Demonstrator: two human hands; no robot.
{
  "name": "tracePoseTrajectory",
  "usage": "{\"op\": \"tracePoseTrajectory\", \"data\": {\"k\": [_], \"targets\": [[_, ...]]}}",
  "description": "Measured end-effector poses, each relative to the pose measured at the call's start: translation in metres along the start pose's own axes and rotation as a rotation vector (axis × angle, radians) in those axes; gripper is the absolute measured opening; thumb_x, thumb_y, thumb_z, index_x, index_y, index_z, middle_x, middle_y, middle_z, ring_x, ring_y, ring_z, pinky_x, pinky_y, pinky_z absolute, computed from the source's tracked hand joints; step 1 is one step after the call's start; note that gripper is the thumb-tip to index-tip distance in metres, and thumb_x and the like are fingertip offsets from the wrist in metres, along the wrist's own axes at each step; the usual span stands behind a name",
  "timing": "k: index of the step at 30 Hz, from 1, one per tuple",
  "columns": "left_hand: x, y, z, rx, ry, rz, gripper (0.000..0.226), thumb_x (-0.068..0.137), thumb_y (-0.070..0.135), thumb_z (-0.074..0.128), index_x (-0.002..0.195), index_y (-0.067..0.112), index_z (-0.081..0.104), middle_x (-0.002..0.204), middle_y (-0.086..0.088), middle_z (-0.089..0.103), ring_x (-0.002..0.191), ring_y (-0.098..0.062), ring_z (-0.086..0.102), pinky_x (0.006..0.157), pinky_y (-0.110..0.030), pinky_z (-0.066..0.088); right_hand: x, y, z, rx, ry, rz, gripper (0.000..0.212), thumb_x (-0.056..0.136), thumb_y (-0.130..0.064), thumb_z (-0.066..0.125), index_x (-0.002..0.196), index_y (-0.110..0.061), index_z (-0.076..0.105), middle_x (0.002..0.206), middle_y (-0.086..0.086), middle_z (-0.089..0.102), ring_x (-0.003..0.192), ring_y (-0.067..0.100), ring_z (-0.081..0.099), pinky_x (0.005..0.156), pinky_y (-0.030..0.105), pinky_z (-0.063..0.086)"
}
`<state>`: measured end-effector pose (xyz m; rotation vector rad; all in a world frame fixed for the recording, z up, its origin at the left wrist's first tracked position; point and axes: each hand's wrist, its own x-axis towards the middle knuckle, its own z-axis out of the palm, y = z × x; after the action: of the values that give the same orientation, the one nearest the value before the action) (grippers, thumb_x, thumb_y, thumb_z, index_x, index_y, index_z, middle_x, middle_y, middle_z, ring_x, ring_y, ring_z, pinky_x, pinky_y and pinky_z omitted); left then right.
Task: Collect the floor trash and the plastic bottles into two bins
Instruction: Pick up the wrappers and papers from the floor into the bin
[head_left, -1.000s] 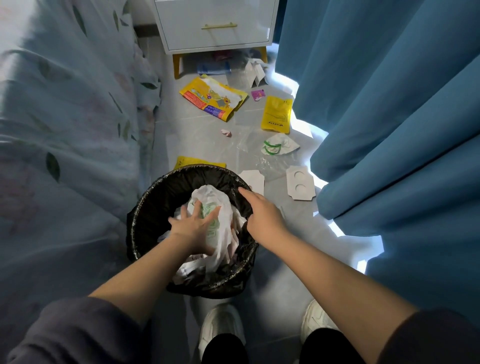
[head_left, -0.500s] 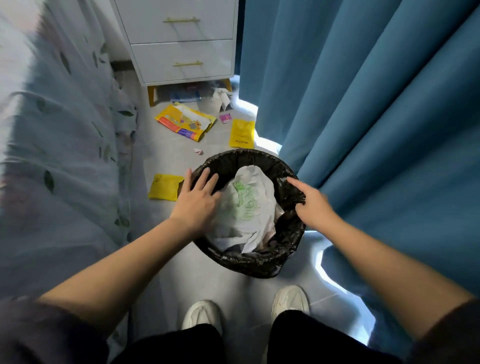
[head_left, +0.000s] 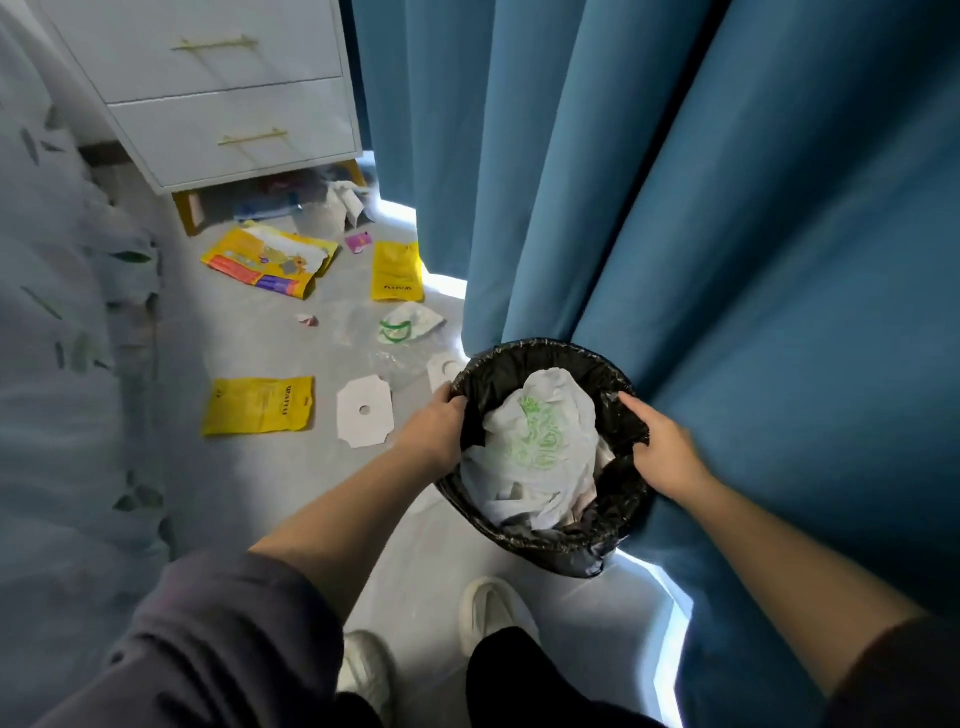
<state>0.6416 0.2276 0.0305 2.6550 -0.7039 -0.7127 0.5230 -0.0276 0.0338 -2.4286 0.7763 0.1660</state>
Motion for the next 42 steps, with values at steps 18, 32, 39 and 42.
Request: {"op": "tracePoseTrajectory", "data": {"k": [18, 32, 39, 42], "targets": [[0.029, 0.032, 0.022, -0.059, 0.014, 0.082, 0.056, 0.089, 0.02, 0.058, 0.14, 0.025, 0.034, 0.159, 0.003, 0.006, 0.111, -0.035, 0.057, 0.081, -0.041, 0.05, 0.019, 0.022, -0.002, -0.178, -0.058, 0.252, 0.064, 0.083, -0.009, 0.051, 0.142, -0.028, 0.039, 0.143, 0.02, 0.036, 0.119, 0.041, 0.048, 0.1, 0.041, 0.044], [-0.013, -0.14, -0.003, 0.141, -0.006, -0.294, 0.061, 0.091, 0.034, 0.057, 0.142, 0.017, 0.027, 0.157, -0.007, 0.008, 0.126, -0.033, 0.047, 0.09, -0.043, 0.046, -0.019, -0.185, 0.122, -0.412, -0.177, -0.571, 0.05, 0.084, -0.009, 0.051, 0.132, -0.017, 0.041, 0.143, 0.006, 0.031, 0.131, 0.028, 0.032, 0.098, 0.038, 0.036], [0.006, -0.198, 0.03, 0.175, -0.107, -0.402, 0.056, 0.091, 0.035, 0.057, 0.138, 0.016, 0.032, 0.152, -0.007, 0.019, 0.121, -0.033, 0.05, 0.09, -0.043, 0.046, 0.011, -0.176, 0.213, -0.463, -0.393, -0.364, 0.05, 0.086, -0.006, 0.053, 0.132, -0.017, 0.037, 0.137, 0.01, 0.036, 0.125, 0.033, 0.039, 0.094, 0.041, 0.04], [0.027, -0.217, 0.045, 0.146, -0.136, -0.423, 0.055, 0.091, 0.034, 0.057, 0.137, 0.017, 0.033, 0.15, -0.005, 0.022, 0.123, -0.03, 0.049, 0.089, -0.043, 0.046, 0.029, -0.162, 0.243, -0.457, -0.415, -0.196, 0.054, 0.089, -0.012, 0.054, 0.138, -0.02, 0.033, 0.146, 0.01, 0.032, 0.128, 0.032, 0.039, 0.1, 0.041, 0.04]]}}
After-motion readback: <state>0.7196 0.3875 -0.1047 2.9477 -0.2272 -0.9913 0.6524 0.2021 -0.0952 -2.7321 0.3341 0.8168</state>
